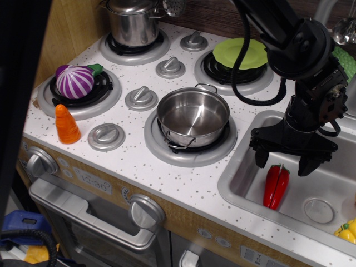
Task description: Put pepper in pot or pan
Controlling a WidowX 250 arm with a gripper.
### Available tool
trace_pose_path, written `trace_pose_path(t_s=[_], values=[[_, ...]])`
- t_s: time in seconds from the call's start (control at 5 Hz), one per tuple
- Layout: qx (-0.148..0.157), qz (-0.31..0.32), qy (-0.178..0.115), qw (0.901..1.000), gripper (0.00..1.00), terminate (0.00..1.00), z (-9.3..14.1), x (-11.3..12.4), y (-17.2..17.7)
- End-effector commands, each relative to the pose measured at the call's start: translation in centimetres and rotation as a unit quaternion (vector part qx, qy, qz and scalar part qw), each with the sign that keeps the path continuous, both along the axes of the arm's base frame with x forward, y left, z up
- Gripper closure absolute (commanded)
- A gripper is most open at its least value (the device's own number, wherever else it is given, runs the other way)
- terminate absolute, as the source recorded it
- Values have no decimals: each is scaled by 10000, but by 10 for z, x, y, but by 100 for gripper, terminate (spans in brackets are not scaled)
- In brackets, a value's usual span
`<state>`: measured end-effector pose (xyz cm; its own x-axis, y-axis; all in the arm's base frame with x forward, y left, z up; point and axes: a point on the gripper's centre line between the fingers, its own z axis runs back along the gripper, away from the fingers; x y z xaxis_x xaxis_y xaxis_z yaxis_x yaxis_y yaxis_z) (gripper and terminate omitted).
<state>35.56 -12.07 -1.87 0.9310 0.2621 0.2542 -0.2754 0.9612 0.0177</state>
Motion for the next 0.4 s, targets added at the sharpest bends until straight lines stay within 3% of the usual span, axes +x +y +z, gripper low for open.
trace_pose_path(t_s=[0.0, 0.2], values=[[0, 0, 0, 10000, 0, 0, 0, 0, 0], [-74, -21, -21, 10000, 0, 0, -9, 3, 4]])
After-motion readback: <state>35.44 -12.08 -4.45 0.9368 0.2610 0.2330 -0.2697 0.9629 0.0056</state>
